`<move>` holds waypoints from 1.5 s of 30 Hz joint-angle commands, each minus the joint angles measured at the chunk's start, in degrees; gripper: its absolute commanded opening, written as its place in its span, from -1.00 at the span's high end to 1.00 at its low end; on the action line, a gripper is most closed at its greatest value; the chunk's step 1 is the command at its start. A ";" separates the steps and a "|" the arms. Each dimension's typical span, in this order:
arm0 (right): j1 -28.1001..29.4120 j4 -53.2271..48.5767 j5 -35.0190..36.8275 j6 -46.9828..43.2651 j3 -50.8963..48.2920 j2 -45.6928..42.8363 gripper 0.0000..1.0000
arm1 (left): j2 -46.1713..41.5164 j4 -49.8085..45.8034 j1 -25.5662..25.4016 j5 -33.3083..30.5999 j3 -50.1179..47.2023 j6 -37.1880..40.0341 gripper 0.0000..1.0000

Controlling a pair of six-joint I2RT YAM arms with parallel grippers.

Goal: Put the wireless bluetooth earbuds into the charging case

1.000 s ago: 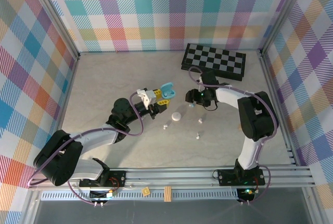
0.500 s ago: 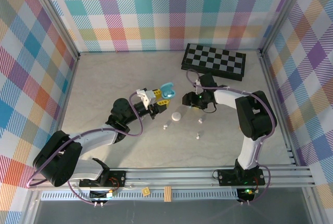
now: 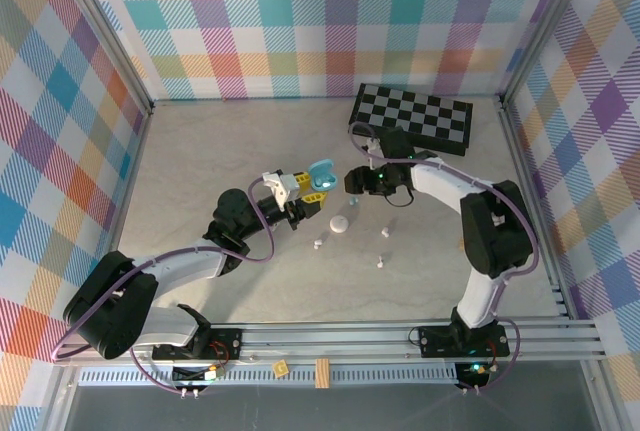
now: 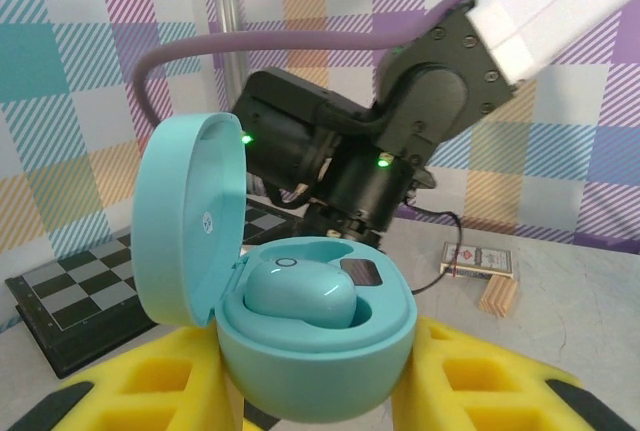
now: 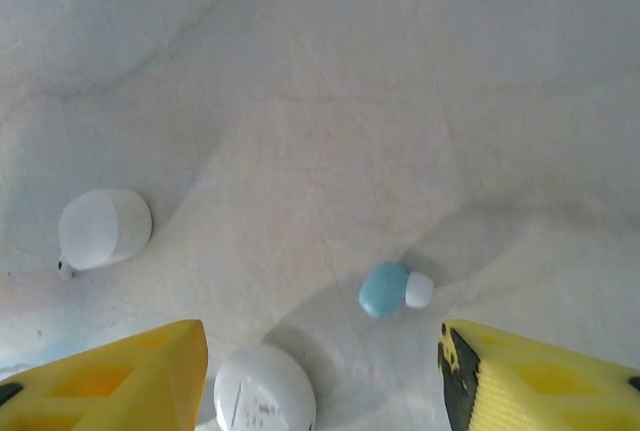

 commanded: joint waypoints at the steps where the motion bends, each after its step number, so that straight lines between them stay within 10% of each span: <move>1: -0.17 -3.67 -1.95 -5.48 4.69 5.46 -0.26 | -1.02 1.67 0.29 1.51 0.78 -0.66 0.28; 13: -0.14 -8.06 -8.72 -10.37 14.79 16.51 -0.25 | -3.29 -1.48 0.25 1.09 0.83 0.65 0.29; 33: 0.11 -3.17 -12.64 -5.33 -4.57 4.08 -0.11 | -4.88 -2.98 0.20 0.99 -0.17 0.90 0.28; 45: -1.52 0.69 -6.40 -1.18 0.43 6.43 -0.08 | -5.30 -3.67 0.20 1.00 0.08 1.00 0.29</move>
